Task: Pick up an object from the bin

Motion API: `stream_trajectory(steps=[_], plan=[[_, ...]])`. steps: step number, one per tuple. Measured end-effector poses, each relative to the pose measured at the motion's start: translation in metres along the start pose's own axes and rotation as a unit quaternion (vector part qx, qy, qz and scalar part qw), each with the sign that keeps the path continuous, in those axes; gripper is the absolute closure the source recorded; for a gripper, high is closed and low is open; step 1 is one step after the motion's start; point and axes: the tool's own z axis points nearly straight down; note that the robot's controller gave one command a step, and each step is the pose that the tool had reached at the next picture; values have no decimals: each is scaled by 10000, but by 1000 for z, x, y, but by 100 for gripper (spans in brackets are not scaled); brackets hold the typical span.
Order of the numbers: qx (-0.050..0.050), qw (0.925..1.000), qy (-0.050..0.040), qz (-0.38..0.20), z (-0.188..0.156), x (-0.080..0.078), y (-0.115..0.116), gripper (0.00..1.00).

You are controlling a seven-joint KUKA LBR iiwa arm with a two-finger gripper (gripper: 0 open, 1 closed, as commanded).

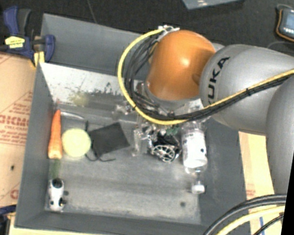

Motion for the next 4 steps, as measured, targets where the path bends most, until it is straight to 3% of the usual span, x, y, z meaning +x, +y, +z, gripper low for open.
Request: stream_trajectory(steps=[1, 2, 4], plan=[[5, 9918, -24, -1278, 55, 3, 5, 0], [13, 9731, -34, -2302, 89, 2, -6, 100], [7, 9733, -34, -2294, 86, 3, -5, 100]])
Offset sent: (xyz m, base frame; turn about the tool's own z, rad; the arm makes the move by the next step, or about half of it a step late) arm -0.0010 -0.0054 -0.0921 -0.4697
